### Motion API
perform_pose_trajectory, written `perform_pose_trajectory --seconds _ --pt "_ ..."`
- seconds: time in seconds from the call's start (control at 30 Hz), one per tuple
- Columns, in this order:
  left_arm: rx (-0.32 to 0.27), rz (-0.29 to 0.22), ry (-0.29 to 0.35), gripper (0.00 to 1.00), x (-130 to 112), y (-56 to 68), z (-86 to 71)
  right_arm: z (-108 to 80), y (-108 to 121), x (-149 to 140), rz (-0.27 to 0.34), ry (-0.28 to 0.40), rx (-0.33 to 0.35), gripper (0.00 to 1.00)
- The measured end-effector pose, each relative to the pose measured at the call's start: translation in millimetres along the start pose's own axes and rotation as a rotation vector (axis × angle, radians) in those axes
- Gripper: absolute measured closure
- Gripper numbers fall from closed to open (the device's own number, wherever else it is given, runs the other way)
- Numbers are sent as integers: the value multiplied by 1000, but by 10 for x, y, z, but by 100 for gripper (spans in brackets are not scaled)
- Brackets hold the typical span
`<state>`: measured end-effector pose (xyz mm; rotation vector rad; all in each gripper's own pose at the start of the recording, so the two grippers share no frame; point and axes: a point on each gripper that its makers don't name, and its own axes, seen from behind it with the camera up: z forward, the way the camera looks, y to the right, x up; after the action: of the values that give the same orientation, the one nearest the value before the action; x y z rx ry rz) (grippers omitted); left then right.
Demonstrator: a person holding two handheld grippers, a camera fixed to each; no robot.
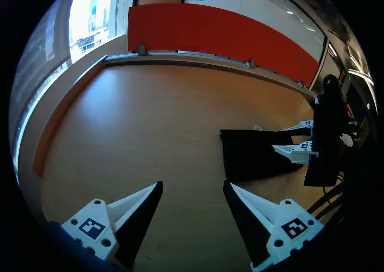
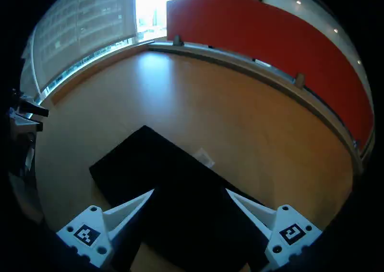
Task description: Fold towel
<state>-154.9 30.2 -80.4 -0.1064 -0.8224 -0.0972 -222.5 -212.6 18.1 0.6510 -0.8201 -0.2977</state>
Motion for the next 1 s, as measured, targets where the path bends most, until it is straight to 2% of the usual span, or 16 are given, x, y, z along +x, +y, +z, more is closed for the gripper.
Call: perform_pose_trajectory --seconds 0.63,1.0 --pt "-6 22 -2 7 -11 80 -44 -555 330 -688 41 -45 -48 4" --pt "-2 27 -4 7 -17 89 -55 -780 514 -1008 56 -74 -77 4"
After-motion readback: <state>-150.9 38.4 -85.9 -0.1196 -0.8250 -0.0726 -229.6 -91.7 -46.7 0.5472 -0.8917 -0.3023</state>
